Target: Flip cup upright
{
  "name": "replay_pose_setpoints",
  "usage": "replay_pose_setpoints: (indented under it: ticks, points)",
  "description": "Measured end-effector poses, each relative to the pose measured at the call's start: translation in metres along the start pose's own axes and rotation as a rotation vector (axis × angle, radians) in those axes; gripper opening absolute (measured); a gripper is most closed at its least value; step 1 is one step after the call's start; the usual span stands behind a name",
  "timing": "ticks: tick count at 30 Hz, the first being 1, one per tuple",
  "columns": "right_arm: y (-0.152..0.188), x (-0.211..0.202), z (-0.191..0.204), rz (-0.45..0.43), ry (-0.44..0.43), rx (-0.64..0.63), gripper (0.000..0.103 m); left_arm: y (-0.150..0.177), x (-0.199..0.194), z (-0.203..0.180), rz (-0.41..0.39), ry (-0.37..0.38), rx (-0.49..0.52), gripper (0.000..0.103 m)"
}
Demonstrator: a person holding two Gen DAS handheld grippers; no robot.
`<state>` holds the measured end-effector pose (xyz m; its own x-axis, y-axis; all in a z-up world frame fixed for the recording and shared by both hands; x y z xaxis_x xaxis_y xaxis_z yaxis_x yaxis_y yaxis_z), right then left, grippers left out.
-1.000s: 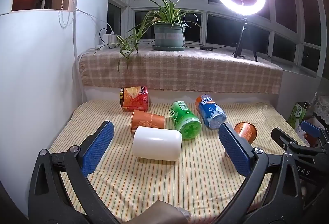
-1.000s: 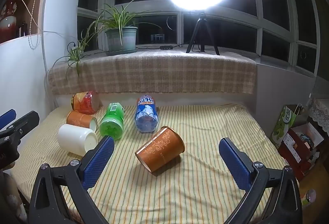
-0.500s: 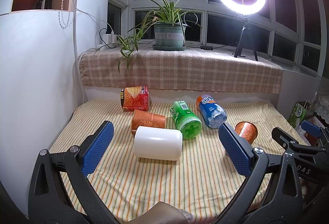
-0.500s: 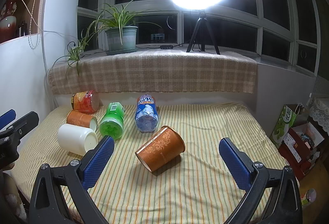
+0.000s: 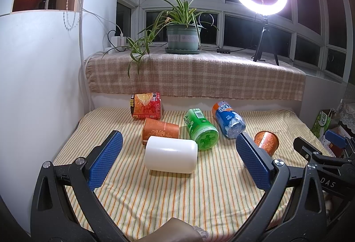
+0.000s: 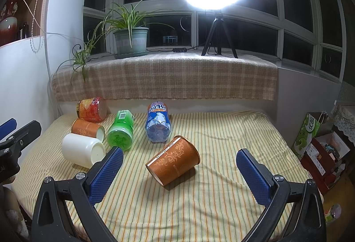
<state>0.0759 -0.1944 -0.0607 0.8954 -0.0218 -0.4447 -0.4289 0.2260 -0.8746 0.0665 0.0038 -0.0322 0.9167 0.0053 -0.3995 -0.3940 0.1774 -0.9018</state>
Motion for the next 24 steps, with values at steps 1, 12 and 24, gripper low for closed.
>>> replay_pose_setpoints:
  ticks: [1, 12, 24]
  points:
    - [0.0, 0.0, 0.0, 0.0, 0.0, 0.001, 0.103, 0.0, 0.0, 0.0, 0.0, 0.0, 0.0, 0.103]
    - [-0.002, 0.0, 0.001, 0.002, -0.001, 0.001, 0.103, 0.0, 0.0, 0.001, 0.003, -0.003, 0.002, 0.103]
    - [-0.008, 0.002, 0.011, 0.011, -0.013, -0.007, 0.103, 0.005, 0.001, 0.009, 0.01, -0.018, 0.006, 0.103]
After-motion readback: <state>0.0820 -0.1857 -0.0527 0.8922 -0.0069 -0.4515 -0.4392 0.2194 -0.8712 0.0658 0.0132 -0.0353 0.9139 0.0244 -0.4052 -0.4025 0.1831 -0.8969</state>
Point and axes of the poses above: each gripper's, at about its wrist camera, not at the fingertips, and x roughly the way its jaws point, z to its left, y to its underside, the point moved 7 cm from there along x, roughly the way its jaws point, and after that the axes turned 13 degrees about x, right-handed, at the moved point
